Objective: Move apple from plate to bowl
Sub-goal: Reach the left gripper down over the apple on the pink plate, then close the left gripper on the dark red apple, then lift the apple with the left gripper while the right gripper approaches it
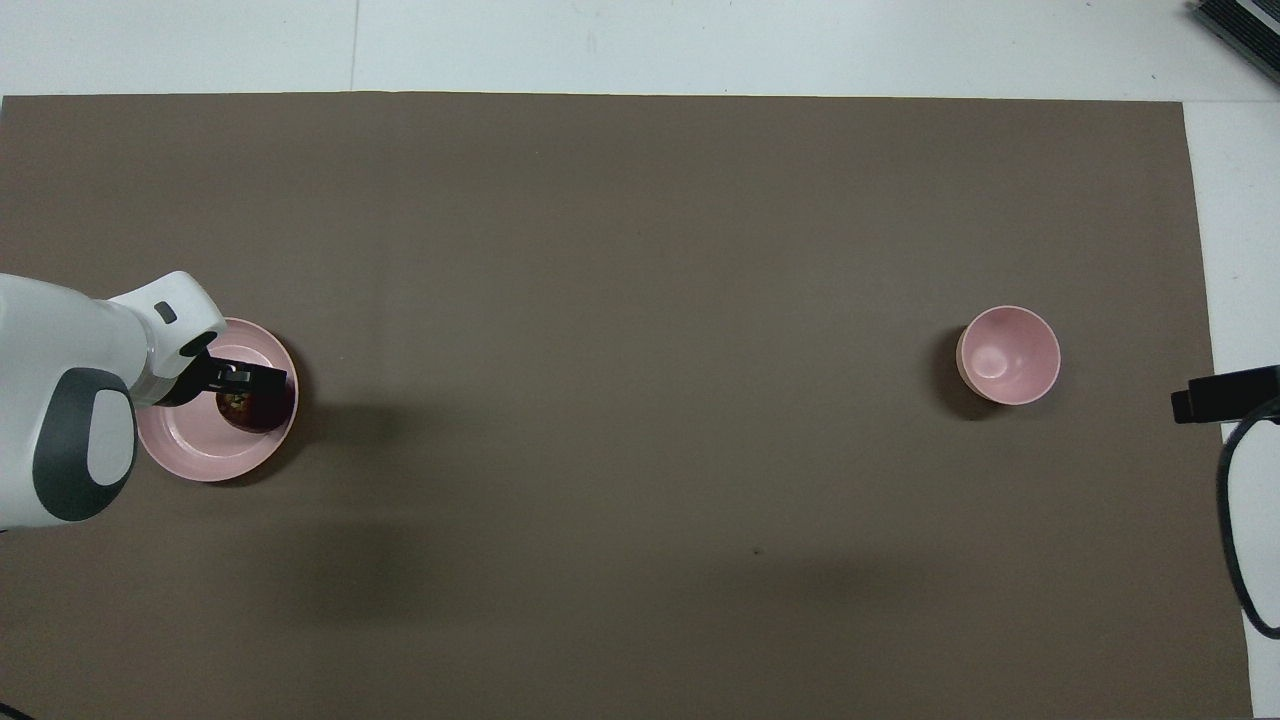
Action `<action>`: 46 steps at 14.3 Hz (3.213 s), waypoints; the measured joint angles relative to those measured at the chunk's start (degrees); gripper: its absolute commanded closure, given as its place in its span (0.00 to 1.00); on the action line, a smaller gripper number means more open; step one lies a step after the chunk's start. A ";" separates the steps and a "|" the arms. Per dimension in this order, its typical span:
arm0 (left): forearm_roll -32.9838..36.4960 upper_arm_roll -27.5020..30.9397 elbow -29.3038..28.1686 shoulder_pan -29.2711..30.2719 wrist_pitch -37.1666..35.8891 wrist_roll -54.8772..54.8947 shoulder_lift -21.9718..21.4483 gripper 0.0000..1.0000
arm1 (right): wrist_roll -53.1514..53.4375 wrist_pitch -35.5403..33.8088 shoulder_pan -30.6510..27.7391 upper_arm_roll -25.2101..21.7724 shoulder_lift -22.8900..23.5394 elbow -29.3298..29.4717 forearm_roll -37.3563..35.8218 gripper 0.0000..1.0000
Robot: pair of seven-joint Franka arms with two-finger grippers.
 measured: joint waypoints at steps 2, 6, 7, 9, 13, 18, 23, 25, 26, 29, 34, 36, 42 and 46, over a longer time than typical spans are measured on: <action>0.00 0.02 -0.44 0.02 0.35 0.00 0.00 0.37 | 0.00 0.00 0.00 0.00 0.00 -0.01 0.00 0.00; -0.01 -0.01 -0.55 0.03 0.35 0.00 -0.18 0.80 | 0.00 0.00 0.00 0.00 0.00 -0.03 0.00 0.00; -0.01 0.02 -0.54 0.05 0.35 0.00 -0.18 0.82 | 0.00 0.00 0.00 0.00 0.00 -0.04 0.00 0.00; -0.01 0.02 -0.43 0.65 0.09 0.00 -0.17 0.89 | 0.00 0.00 0.00 0.00 0.00 -0.05 0.00 0.00; -0.04 -0.06 2.33 1.42 -2.95 0.08 -0.15 1.00 | 0.00 0.00 0.00 0.00 -0.02 -0.43 0.00 0.00; -9.83 -0.08 10.41 1.47 -15.13 0.08 -0.50 1.00 | 0.13 -0.03 0.04 0.02 -0.73 -1.36 2.53 0.00; -20.46 -2.02 11.38 0.37 -18.19 0.08 -1.34 1.00 | 6.99 -0.88 0.05 0.10 -0.91 -2.81 9.46 0.00; -26.78 -3.11 11.23 -0.22 -18.31 0.07 -1.34 1.00 | 10.65 -1.23 -0.02 0.02 -0.91 -4.23 13.69 0.00; -30.14 -3.83 11.17 -0.29 -18.38 0.08 -1.35 1.00 | 12.64 -1.21 -0.06 -0.04 -0.89 -5.37 15.93 0.00; -39.58 -5.33 10.75 -0.33 -19.50 0.08 -1.53 1.00 | 19.63 0.96 0.25 0.05 -0.53 -8.69 21.26 0.00; -54.86 -9.63 10.21 -0.38 -19.80 0.02 -2.37 1.00 | 29.57 2.42 1.14 0.18 1.43 -10.82 29.84 0.00; -58.56 -11.38 9.72 -0.35 -19.70 -0.13 -2.89 1.00 | 35.55 4.88 1.17 0.19 3.04 -11.11 34.56 0.00; -67.79 -23.74 9.42 -0.40 -5.03 -5.10 -3.08 1.00 | 52.65 14.38 5.28 0.28 7.56 -11.28 46.39 0.00; -72.86 -32.44 9.40 -0.48 9.06 -7.12 -3.08 1.00 | 56.60 16.03 8.03 0.37 10.94 -11.43 51.60 0.00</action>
